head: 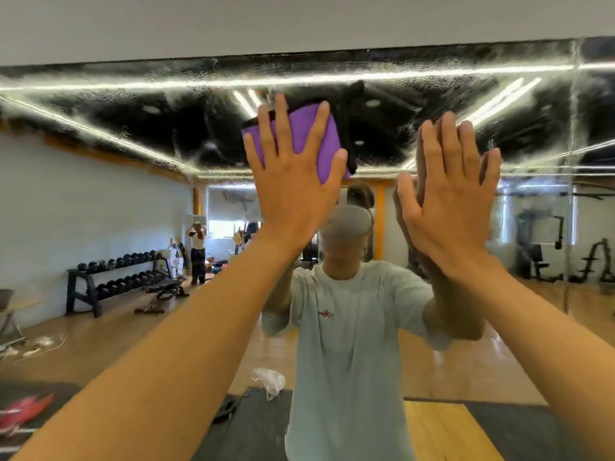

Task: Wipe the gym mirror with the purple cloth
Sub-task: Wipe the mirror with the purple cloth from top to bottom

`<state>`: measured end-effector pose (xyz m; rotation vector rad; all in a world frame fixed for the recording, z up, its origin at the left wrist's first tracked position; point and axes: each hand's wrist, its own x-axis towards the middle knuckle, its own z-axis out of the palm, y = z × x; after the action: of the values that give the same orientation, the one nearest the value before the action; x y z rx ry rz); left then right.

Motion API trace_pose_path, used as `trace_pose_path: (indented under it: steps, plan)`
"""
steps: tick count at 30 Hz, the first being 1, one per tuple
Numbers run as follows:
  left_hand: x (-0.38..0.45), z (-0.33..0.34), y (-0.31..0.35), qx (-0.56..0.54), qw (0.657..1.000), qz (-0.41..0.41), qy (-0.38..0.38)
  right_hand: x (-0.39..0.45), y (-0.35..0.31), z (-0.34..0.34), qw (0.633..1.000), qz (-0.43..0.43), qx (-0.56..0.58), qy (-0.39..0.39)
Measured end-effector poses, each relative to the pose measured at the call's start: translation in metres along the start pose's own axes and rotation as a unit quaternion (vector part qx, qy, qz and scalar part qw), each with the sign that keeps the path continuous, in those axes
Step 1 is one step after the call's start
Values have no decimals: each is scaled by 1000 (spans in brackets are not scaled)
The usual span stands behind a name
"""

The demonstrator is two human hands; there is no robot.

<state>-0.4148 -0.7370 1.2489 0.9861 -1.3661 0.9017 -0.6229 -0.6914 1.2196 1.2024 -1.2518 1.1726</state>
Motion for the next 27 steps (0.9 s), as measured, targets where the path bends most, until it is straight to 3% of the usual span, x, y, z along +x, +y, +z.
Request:
trace_pose_path:
  steps: [4, 7, 10, 17, 27]
  plan:
    - [-32, 6, 43, -29, 998, 64, -8, 2, 0, -5, 1000, -3, 7, 0]
    - [-37, 5, 52, -27, 996, 88, -16, 9, 16, -21, 998, -53, 13, -16]
    - [-38, 5, 50, -26, 994, 103, -22, 17, 49, -42, 993, -113, -23, -36]
    - [-37, 12, 91, -26, 992, 121, -35, 6, 94, -28, 987, -140, -75, -32]
    - [-111, 23, 159, -70, 980, 178, -57, 15, 122, -44, 969, -231, 16, -90]
